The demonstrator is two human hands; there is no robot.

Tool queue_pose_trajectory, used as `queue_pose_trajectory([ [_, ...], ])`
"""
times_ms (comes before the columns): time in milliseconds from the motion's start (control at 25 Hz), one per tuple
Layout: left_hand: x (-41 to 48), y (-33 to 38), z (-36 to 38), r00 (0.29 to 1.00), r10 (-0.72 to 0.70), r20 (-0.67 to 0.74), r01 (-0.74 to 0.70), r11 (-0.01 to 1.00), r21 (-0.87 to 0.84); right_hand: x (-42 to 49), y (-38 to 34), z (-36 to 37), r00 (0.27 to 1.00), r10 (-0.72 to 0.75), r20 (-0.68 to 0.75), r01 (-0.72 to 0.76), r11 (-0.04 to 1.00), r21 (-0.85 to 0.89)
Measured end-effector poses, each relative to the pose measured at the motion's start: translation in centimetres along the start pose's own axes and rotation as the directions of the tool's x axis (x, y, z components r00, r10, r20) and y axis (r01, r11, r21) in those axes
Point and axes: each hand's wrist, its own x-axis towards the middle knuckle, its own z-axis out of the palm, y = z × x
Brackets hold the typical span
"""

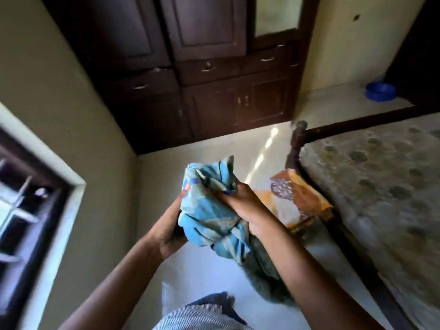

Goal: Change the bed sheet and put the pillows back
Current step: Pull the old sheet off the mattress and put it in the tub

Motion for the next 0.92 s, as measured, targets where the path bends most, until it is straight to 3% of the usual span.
queue_pose_trajectory([
  [280, -1.8, 6.1, -14.1, 0.929, 0.179, -0.323, -0.244, 0.954, -0.174, 12.1, 0.2, 15.3, 0.948, 0.063, 0.311, -0.044, 0.997, -0.067],
  [480, 0.3, 12.8, -23.7, 0.878, 0.22, -0.426, -0.316, 0.933, -0.17, 22.3, -1.4, 26.1, 0.89, 0.07, 0.45, -0.016, 0.992, -0.122],
  [680, 8.2, 21.1, -29.0, 0.888, 0.266, -0.375, -0.361, 0.909, -0.21, 33.6, -5.5, 29.6, 0.898, 0.006, 0.44, 0.056, 0.99, -0.128],
  [920, 23.3, 28.7, -27.2, 0.956, 0.26, -0.138, -0.287, 0.93, -0.231, 44.0, -10.2, 20.6, 0.94, -0.036, 0.339, 0.04, 0.999, -0.005],
])
